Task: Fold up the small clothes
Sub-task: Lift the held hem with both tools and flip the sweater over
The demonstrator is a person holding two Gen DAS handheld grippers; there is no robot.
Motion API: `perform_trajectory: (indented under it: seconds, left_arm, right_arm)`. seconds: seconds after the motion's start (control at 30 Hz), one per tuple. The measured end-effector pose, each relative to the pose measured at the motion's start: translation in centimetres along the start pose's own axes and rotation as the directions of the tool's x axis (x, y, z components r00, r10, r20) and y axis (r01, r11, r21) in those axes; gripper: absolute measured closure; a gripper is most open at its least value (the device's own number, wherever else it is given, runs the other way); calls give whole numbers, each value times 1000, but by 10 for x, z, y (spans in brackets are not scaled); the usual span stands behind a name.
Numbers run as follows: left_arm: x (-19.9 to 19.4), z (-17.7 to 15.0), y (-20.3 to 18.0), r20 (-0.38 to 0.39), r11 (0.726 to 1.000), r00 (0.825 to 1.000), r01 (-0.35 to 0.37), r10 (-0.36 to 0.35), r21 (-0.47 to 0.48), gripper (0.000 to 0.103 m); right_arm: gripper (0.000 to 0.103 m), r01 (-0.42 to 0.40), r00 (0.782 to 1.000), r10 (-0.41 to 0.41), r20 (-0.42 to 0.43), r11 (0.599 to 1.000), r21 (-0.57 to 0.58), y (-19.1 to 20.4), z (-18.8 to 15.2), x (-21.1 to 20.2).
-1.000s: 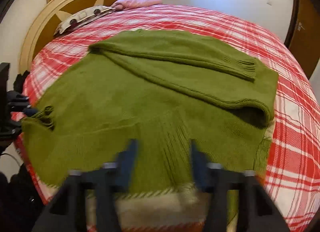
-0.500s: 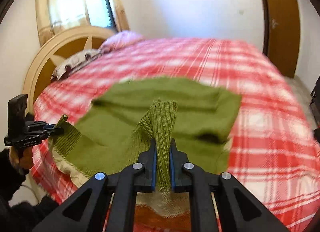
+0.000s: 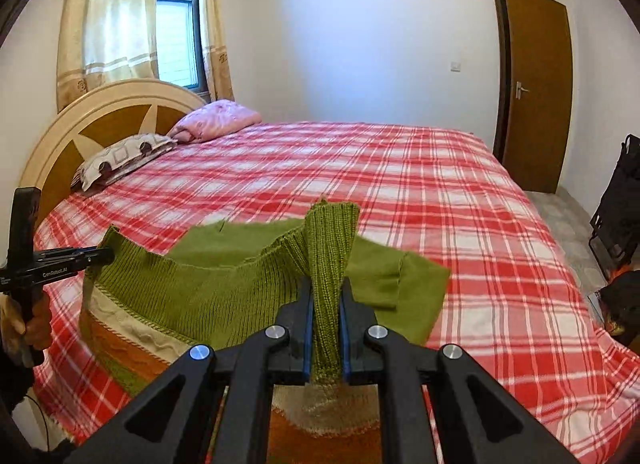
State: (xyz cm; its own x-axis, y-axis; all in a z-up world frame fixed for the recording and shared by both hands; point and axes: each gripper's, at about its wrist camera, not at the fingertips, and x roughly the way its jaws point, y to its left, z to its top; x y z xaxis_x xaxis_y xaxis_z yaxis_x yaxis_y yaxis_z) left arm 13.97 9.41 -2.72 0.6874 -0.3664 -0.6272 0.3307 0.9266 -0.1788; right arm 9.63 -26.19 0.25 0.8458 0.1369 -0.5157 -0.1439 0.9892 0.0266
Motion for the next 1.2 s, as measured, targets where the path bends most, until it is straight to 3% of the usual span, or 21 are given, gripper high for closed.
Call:
perform_trajectory:
  seconds: [0.3,0.57,0.7,0.83,1.0,1.1,1.17,1.2]
  left_arm:
    - [46,55,8,25,997,999,-44,46,-61,89]
    - [105,92,16,29,992,995,-89,92,-89,89]
    - [146,95,20,-20,986,993,-117,116,-115,89]
    - [188,88,23,-85,974,977,-204,197,-96,93]
    - [211,76,38,-152,961,964,-239,218,-136,90]
    - [212,76,42,-153,956,963,-245,221,-164,83]
    - [214,75,43,-158,948,956,-272,247,-166,74]
    - [214,76,43,-162,941,949,-296,270,-164,64]
  right_arm:
    - [93,79,997,-80,9,997,20,-28,39,61]
    - [93,166,986,-166,-12,985,45,-52,46,132]
    - [93,210,976,-206,-74,975,65,-64,33,172]
    - [93,250,963,-238,-123,964,89,-76,17,195]
    - [93,273,946,-253,-204,959,74,-81,10,217]
    - [85,281,919,-253,-302,958,53,-83,6,237]
    - [67,307,905,-281,-319,951,31,-81,5,240]
    - [49,332,888,-305,-344,943,21,-82,4,243]
